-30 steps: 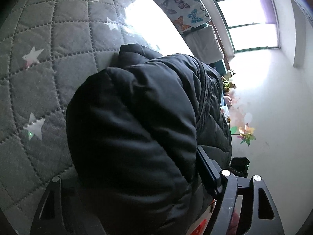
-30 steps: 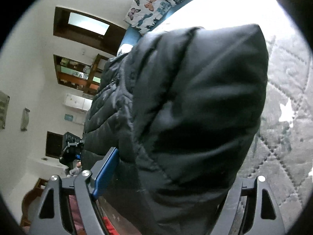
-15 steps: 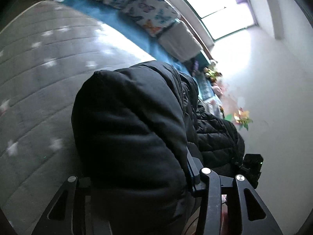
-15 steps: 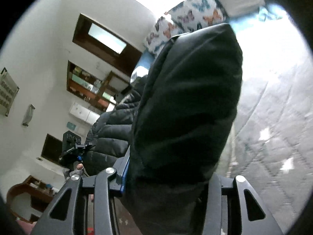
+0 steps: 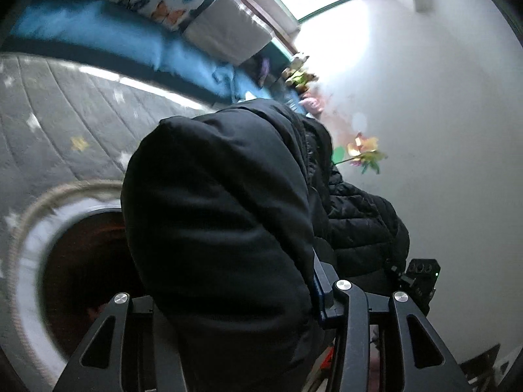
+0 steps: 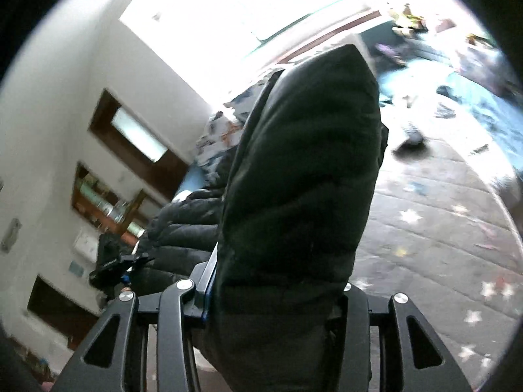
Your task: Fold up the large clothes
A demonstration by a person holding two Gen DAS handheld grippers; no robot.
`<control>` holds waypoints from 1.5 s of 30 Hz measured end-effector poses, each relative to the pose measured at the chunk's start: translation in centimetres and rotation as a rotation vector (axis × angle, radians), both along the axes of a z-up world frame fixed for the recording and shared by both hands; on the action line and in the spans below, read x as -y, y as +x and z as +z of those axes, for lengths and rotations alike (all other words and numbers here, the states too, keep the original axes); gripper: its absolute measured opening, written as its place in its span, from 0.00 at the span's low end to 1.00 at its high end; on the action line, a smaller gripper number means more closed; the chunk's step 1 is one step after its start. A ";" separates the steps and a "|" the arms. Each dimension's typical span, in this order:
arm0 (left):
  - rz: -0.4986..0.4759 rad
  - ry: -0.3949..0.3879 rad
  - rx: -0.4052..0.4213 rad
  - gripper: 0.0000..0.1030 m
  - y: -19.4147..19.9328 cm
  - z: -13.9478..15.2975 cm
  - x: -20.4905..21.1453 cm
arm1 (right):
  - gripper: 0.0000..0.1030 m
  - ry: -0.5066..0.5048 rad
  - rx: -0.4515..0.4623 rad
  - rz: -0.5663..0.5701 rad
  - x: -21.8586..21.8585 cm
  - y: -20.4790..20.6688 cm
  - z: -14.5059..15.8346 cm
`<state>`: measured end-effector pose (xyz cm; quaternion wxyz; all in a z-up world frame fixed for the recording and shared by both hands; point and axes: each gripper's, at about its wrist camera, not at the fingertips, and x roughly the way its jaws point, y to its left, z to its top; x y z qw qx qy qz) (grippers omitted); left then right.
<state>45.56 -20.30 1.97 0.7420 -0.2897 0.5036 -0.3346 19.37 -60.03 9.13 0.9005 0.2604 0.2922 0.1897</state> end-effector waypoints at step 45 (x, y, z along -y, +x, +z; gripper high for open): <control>-0.065 0.143 -0.056 0.55 0.7 -3.1 6.7 | 0.61 -0.505 -0.341 0.000 -16.7 20.1 -6.6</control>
